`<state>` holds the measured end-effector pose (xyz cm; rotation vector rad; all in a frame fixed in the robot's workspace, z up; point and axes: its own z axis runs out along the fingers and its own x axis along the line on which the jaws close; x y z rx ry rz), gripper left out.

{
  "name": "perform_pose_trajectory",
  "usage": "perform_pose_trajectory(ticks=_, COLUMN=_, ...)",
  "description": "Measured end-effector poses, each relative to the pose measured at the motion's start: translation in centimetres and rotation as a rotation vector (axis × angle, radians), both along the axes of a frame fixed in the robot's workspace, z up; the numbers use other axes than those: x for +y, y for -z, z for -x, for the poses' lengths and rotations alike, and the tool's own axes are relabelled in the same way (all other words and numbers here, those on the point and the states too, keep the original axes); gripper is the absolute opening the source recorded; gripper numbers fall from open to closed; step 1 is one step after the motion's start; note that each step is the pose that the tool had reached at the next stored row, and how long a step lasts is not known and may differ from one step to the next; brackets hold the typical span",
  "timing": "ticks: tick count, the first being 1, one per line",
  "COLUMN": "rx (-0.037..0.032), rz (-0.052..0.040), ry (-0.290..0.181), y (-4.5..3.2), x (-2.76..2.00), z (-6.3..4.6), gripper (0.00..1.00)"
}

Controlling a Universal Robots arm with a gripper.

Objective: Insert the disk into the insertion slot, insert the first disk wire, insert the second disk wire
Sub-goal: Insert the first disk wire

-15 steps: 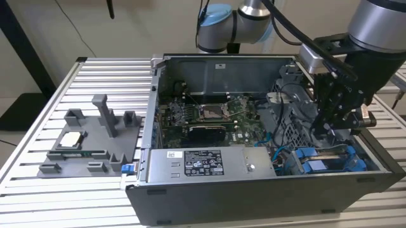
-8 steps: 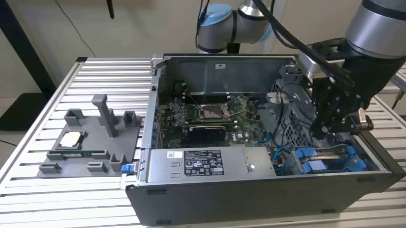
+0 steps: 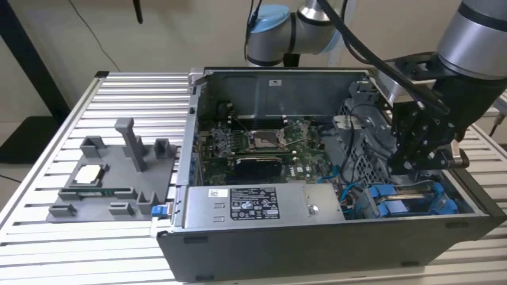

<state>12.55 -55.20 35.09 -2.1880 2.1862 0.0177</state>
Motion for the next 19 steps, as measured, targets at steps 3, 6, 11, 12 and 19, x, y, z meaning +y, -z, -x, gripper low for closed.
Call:
perform_pose_trajectory(ticks=3, rx=0.0019, rz=0.0000, ry=-0.002, y=0.00, x=-0.15, z=-0.8, gripper=0.19)
perform_pose_trajectory(ticks=6, rx=0.0020, rz=0.0001, ry=-0.008, y=0.01, x=-0.26, z=-1.4, gripper=0.19)
perform_pose_trajectory(ticks=11, rx=0.0021, rz=0.0004, ry=-0.014, y=0.06, x=-0.87, z=-2.0, gripper=0.19)
perform_pose_trajectory(ticks=12, rx=0.0022, rz=0.0003, ry=-0.015, y=0.06, x=-0.94, z=-2.1, gripper=0.19)
perform_pose_trajectory(ticks=19, rx=0.0024, rz=-0.0027, ry=-0.015, y=0.10, x=-1.04, z=-2.2, gripper=0.19)
